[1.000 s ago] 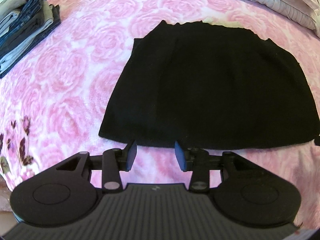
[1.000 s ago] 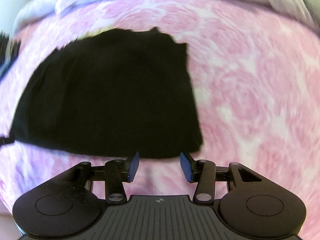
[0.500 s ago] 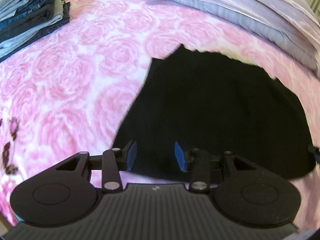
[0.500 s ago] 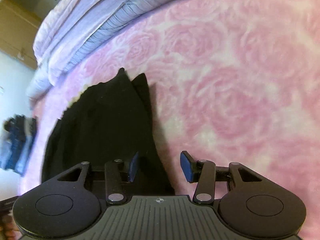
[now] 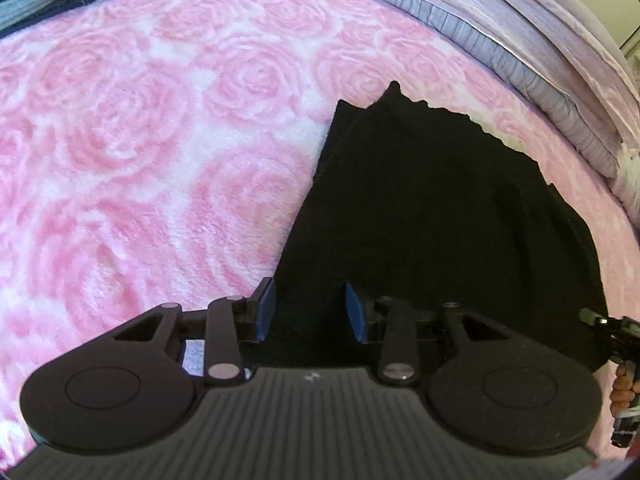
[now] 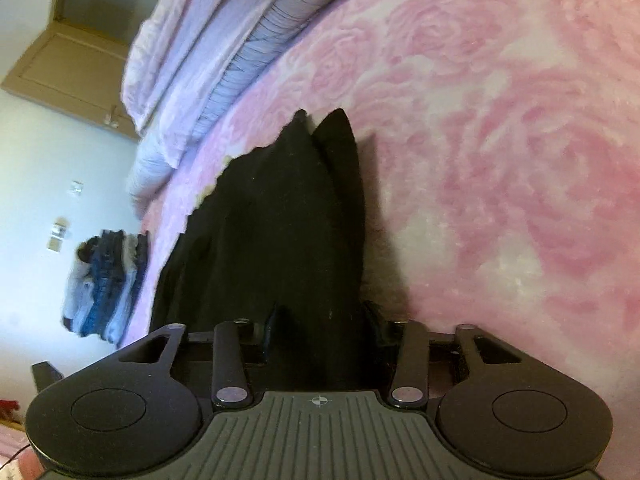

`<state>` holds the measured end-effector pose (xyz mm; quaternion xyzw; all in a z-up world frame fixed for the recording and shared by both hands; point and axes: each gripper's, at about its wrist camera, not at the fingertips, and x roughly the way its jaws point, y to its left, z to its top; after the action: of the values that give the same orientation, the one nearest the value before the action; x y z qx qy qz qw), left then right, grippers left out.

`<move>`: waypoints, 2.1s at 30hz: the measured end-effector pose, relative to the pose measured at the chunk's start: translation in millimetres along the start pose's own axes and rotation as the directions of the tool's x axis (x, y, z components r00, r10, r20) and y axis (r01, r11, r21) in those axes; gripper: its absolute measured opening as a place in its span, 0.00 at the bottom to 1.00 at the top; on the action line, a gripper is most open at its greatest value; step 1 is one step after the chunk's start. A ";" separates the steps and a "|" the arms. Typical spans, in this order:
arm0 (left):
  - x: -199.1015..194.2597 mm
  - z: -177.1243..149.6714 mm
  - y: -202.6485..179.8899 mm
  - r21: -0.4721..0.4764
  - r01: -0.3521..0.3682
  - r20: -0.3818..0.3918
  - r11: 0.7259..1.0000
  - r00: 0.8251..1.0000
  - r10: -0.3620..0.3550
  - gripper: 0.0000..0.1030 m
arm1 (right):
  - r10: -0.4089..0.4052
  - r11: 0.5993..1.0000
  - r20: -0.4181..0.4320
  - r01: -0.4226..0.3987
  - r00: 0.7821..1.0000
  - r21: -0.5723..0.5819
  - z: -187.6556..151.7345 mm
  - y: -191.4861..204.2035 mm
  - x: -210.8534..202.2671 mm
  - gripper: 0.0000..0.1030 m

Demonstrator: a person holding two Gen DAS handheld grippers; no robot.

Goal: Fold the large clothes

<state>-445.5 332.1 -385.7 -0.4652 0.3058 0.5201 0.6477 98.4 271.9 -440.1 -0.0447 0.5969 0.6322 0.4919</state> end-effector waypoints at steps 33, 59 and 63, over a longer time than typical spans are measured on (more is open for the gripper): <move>-30.1 24.9 131.8 -0.200 0.254 -0.052 0.946 0.962 -0.269 0.31 | -0.529 0.350 0.144 0.369 0.836 -0.861 -225.6 395.5 171.0 0.49; 44.0 61.9 3.3 -0.138 0.381 -0.095 0.914 0.914 -0.396 0.06 | -0.548 0.836 -0.041 0.548 0.835 -0.025 -72.8 226.1 91.2 0.40; 15.1 52.4 7.5 -0.050 0.358 -0.016 0.932 0.933 -0.359 0.05 | -0.555 0.819 -0.028 0.541 0.831 -0.193 -75.5 252.3 107.1 0.24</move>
<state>-453.2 386.4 -381.2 -0.5346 0.2118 0.3944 0.7168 -166.9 322.1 -351.2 -0.2840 0.5203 0.5118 0.6218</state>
